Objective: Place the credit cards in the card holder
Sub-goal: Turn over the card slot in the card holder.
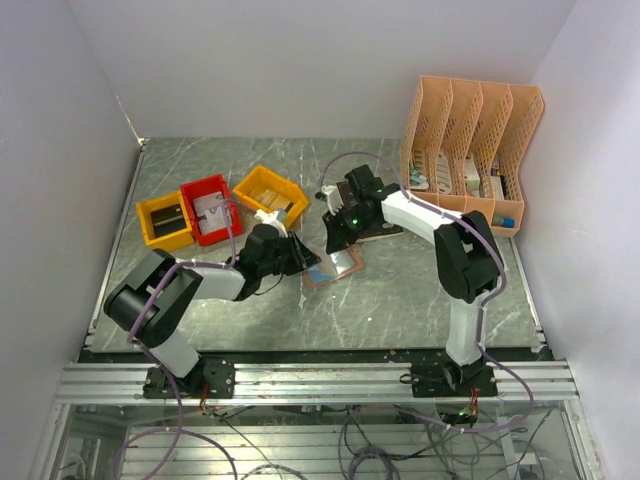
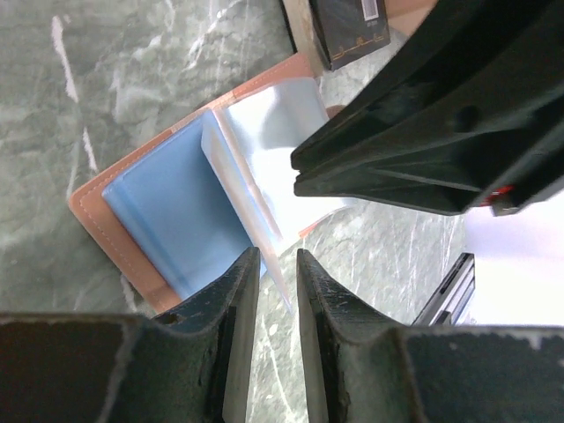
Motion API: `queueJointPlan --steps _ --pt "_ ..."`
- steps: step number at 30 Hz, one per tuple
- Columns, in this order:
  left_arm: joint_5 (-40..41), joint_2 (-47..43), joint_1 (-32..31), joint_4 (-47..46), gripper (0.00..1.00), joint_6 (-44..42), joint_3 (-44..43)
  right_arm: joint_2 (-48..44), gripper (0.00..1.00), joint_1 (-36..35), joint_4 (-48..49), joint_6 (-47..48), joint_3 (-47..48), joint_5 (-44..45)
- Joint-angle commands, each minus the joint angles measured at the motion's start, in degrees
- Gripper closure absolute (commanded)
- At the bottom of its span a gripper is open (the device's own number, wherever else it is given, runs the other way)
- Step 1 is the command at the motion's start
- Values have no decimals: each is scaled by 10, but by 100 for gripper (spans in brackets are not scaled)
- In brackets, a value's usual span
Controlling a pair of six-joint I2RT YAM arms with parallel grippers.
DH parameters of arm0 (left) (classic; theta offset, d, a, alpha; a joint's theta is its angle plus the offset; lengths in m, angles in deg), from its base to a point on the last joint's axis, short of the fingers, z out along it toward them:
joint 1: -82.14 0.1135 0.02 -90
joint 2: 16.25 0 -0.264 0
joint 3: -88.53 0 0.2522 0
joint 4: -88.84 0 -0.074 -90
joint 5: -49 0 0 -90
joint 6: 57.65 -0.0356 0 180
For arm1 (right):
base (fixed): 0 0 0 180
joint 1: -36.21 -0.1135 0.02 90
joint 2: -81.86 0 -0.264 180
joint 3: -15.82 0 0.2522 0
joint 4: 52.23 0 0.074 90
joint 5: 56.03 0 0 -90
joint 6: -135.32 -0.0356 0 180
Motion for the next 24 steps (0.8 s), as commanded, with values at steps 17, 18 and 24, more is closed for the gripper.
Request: queueJointPlan --steps 17,18,24 --pt "-21 141 -55 -30 60 -16 -167 -88 86 117 9 -5 -19 -38" --pt "-21 152 -58 -34 60 -15 -172 -92 86 120 10 -5 -21 -41" --pt "-28 196 -62 -62 55 -19 -189 -117 86 136 21 -3 -34 -74"
